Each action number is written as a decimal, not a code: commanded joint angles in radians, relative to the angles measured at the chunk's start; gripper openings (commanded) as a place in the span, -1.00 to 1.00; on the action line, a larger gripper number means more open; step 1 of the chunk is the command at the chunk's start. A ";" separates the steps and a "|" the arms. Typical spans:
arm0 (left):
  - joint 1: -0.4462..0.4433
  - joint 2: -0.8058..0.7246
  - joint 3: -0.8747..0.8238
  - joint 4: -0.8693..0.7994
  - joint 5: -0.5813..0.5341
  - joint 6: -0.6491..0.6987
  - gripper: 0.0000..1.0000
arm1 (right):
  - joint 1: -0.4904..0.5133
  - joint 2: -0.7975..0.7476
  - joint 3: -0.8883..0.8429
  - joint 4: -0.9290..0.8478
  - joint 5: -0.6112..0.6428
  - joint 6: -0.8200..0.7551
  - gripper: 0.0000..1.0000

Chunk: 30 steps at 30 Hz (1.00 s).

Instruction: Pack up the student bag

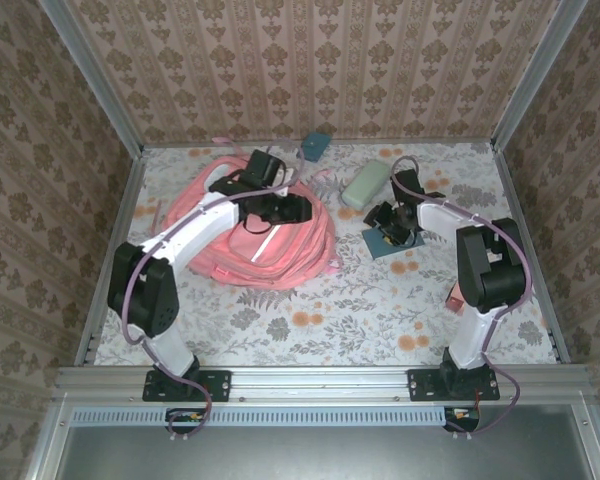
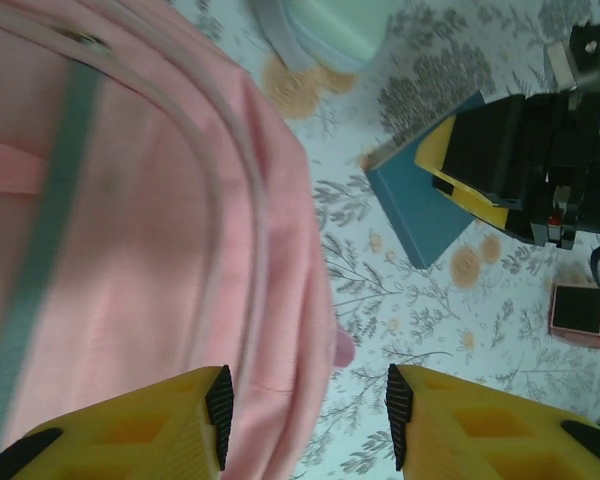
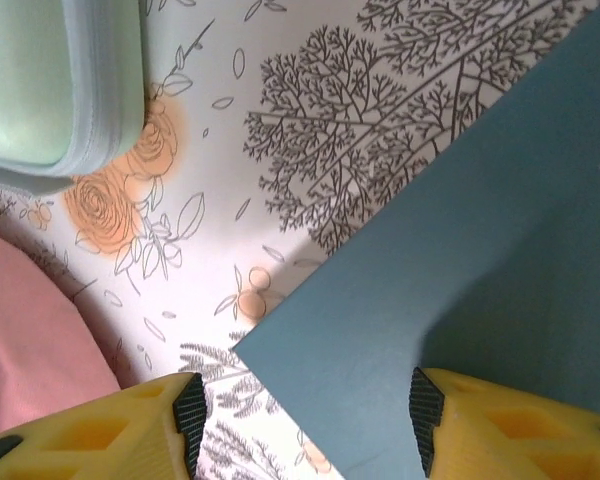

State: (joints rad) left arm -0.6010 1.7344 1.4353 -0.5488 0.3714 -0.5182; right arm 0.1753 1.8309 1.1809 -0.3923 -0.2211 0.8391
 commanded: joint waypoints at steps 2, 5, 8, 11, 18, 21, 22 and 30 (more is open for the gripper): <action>-0.067 0.051 -0.009 0.092 0.018 -0.135 -0.06 | -0.020 -0.093 0.017 -0.097 0.104 -0.087 0.23; -0.103 0.090 -0.018 0.159 0.034 -0.225 -0.06 | -0.070 -0.077 0.037 -0.134 0.118 -0.154 0.23; -0.138 0.129 -0.026 0.227 0.030 -0.307 -0.05 | -0.121 -0.047 0.044 -0.136 0.129 -0.216 0.23; -0.167 0.189 0.004 0.236 0.032 -0.341 -0.05 | -0.150 -0.006 0.069 -0.139 0.155 -0.280 0.23; -0.212 0.296 0.084 0.222 0.033 -0.372 -0.04 | -0.193 0.086 0.121 -0.139 0.170 -0.363 0.25; -0.218 0.336 0.114 0.222 0.054 -0.393 -0.04 | -0.201 0.132 0.133 -0.164 0.124 -0.380 0.25; -0.219 0.348 0.125 0.218 0.059 -0.394 -0.04 | -0.198 0.134 0.126 -0.161 0.104 -0.376 0.24; -0.215 0.422 0.214 0.146 0.033 -0.376 -0.03 | -0.165 0.050 -0.008 -0.121 0.035 -0.320 0.15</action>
State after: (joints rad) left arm -0.8185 2.1307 1.6131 -0.3573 0.4114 -0.8906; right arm -0.0135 1.9118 1.2278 -0.4683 -0.1242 0.4992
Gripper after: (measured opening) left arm 0.484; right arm 0.581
